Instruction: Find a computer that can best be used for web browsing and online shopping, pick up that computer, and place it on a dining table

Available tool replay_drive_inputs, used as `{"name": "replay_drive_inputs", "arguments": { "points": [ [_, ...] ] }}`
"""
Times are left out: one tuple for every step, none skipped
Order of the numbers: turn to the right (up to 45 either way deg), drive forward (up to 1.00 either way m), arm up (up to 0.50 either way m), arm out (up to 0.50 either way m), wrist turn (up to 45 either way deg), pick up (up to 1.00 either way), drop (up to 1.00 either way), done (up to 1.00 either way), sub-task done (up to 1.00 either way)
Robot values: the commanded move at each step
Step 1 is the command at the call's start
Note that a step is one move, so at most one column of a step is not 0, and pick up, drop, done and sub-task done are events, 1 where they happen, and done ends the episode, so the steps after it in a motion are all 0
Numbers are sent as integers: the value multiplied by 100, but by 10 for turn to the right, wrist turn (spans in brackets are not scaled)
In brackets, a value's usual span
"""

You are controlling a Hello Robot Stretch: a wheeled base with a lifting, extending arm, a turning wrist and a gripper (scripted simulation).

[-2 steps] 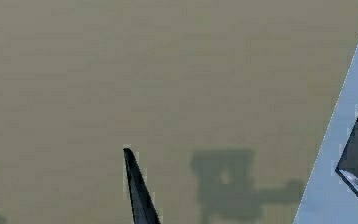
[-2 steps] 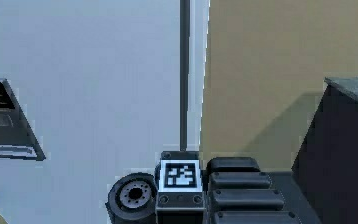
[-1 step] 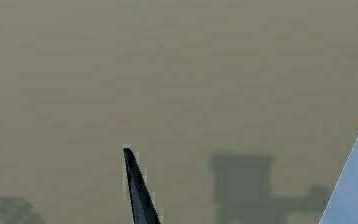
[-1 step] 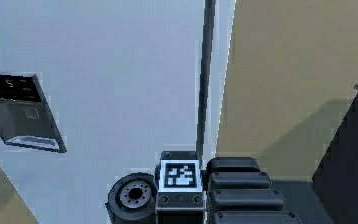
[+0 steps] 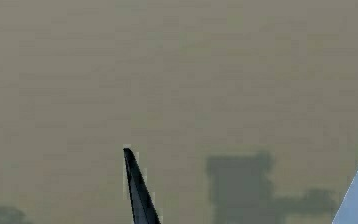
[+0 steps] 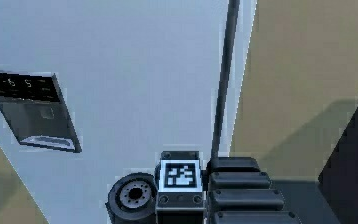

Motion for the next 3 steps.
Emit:
{"name": "replay_drive_inputs", "arguments": {
  "points": [
    [-30,0,0,0,0,0,0,0,0],
    [30,0,0,0,0,0,0,0,0],
    [-90,0,0,0,0,0,0,0,0]
  ]
}}
